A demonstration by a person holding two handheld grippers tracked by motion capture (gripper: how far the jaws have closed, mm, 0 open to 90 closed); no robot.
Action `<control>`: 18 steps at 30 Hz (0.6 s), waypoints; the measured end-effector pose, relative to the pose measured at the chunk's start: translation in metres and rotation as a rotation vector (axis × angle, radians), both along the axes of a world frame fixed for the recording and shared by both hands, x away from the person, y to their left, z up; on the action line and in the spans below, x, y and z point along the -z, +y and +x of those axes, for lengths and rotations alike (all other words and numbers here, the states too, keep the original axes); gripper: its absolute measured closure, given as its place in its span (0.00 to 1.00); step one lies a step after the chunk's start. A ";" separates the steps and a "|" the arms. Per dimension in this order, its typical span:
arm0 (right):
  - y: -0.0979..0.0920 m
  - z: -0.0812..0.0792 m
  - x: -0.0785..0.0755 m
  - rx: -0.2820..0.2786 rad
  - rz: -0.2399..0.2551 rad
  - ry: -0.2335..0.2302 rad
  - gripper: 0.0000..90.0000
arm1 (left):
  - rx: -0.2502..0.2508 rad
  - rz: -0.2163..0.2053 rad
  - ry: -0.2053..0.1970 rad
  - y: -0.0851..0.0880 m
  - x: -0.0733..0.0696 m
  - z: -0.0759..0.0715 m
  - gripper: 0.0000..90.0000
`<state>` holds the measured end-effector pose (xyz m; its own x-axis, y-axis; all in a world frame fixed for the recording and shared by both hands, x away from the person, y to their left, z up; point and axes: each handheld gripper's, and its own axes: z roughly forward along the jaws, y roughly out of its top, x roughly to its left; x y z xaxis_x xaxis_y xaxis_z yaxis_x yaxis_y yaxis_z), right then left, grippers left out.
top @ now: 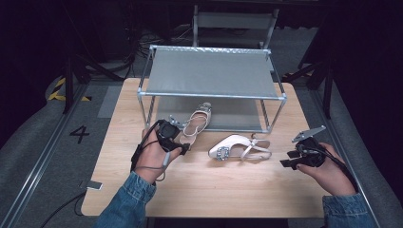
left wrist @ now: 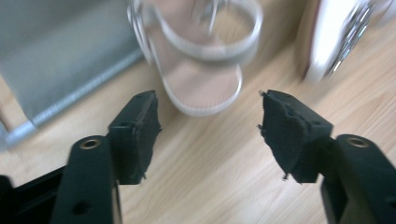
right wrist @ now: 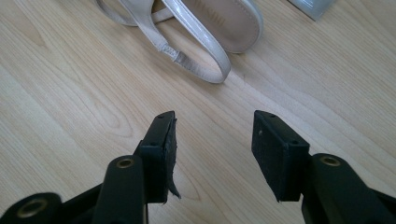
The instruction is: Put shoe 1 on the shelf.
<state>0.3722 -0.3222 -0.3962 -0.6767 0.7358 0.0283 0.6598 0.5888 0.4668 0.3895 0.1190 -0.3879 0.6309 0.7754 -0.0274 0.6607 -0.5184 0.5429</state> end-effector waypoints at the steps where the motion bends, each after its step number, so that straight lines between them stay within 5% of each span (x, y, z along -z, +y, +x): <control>1: 0.001 0.001 0.000 0.000 -0.004 -0.001 0.57 | 0.002 0.008 0.006 0.001 0.003 0.000 0.43; 12: 0.003 0.002 0.000 -0.007 -0.002 -0.002 0.57 | -0.001 0.021 0.071 -0.001 0.031 0.008 0.44; 18: 0.001 -0.001 0.001 -0.002 -0.002 0.002 0.57 | 0.015 -0.012 0.034 -0.008 0.048 0.017 0.49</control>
